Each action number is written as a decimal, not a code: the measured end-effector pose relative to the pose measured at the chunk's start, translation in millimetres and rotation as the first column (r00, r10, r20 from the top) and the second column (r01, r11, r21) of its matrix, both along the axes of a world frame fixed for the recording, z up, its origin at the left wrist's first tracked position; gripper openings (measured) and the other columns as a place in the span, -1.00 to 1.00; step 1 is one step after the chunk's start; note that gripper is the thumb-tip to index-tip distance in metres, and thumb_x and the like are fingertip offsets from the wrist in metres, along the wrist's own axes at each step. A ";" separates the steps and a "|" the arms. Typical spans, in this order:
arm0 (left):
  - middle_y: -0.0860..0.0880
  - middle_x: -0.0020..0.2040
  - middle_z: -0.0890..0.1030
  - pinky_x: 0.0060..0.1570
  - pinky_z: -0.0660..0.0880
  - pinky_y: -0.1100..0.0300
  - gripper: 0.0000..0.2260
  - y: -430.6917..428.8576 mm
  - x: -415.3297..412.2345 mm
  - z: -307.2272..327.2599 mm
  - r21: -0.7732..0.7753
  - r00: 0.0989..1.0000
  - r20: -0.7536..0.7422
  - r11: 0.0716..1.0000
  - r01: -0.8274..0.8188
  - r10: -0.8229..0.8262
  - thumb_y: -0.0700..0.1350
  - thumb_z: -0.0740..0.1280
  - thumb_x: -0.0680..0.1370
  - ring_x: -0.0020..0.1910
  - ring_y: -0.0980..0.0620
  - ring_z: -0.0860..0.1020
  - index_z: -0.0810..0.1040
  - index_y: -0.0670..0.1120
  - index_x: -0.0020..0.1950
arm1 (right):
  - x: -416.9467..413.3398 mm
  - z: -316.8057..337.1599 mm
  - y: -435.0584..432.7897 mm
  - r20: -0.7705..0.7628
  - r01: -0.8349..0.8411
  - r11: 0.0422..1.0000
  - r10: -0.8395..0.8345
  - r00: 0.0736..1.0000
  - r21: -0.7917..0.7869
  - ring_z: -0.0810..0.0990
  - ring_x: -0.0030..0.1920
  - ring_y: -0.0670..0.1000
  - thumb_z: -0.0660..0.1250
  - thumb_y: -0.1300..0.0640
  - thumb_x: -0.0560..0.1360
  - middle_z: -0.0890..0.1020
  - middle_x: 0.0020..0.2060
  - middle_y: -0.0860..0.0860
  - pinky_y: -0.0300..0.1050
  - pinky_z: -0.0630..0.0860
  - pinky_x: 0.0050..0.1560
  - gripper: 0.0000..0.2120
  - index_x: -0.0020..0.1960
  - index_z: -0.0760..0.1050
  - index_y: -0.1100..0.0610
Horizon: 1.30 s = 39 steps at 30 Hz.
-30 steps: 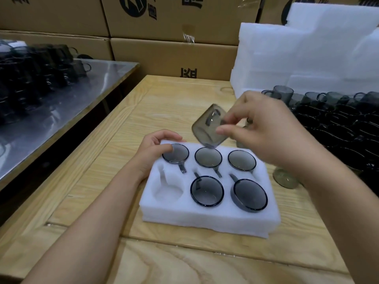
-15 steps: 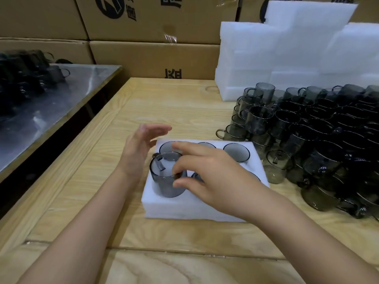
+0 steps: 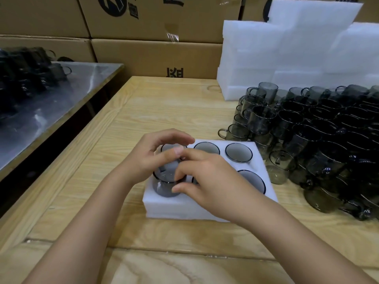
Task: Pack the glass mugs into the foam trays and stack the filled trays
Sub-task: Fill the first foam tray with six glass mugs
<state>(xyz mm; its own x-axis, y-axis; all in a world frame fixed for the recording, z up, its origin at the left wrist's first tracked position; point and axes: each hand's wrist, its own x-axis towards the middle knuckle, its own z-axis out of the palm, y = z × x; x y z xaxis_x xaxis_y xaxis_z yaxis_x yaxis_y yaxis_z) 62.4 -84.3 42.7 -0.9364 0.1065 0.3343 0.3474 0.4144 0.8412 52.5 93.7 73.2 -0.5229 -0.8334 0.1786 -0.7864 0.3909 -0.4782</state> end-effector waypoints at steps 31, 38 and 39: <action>-0.06 0.37 0.46 0.34 0.23 -0.25 -0.33 27.7 38.3 -2.3 -0.642 0.926 -0.375 0.707 -0.295 0.045 0.30 -0.08 0.56 0.36 -0.07 0.42 0.48 -0.14 0.33 | 5.2 -33.0 -36.6 -0.458 0.125 0.987 -0.067 0.886 0.099 0.43 0.27 0.17 0.13 0.03 0.48 0.53 0.21 0.14 0.06 0.25 0.32 -0.54 0.33 0.41 0.16; -0.22 0.44 0.33 0.29 0.33 -0.19 -0.36 94.2 49.8 -27.1 -0.622 0.828 -0.548 0.607 -0.496 0.115 0.31 0.10 0.52 0.38 -0.18 0.40 0.18 -0.04 0.47 | -16.1 -33.3 34.0 -0.378 0.286 0.798 -0.525 0.762 -0.531 0.62 -0.12 0.14 0.24 0.27 0.39 0.66 -0.18 0.09 0.01 0.43 0.01 -0.79 -0.09 0.63 0.24; -0.21 0.44 0.35 0.26 0.37 -0.19 -0.31 98.9 49.7 -31.9 -0.708 0.864 -0.488 0.522 -0.476 0.126 0.36 0.14 0.47 0.35 -0.19 0.43 0.17 0.01 0.49 | -21.8 -30.4 45.1 -0.307 0.339 0.783 -0.543 0.781 -0.522 0.61 -0.10 0.16 0.19 0.27 0.39 0.67 -0.15 0.09 0.02 0.44 0.00 -0.75 -0.07 0.62 0.23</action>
